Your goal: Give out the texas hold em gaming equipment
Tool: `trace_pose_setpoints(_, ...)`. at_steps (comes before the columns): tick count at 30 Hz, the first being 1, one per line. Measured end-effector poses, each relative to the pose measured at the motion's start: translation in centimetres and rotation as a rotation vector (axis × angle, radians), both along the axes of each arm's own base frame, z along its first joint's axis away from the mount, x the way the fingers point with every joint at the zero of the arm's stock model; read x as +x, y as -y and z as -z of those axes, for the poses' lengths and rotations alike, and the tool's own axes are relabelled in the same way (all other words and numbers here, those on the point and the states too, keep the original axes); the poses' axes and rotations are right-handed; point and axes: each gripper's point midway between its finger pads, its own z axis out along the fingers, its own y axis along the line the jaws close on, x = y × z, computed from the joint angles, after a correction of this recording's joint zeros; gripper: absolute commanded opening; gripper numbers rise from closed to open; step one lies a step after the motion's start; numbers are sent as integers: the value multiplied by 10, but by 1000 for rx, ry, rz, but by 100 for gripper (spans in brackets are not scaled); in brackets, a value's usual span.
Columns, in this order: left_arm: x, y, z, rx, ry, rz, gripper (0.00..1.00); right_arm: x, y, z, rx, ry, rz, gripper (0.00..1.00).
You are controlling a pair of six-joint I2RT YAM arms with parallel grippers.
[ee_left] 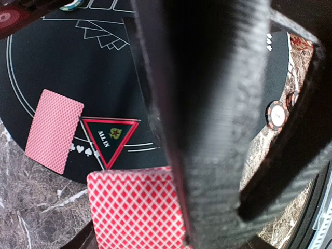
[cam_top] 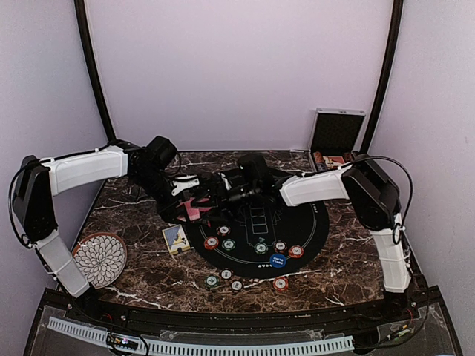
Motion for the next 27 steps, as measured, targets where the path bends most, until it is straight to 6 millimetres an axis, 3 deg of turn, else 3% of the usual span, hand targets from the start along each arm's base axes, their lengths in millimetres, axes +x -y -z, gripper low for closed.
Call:
trace_pose_setpoints(19, 2, -1, -4, -10, 8, -13, 0, -2, -41, 1, 90, -69, -36, 73)
trace_pose_setpoints(27, 2, -1, -4, -9, 8, -14, 0, 6, -36, 20, 25, -65, -8, 66)
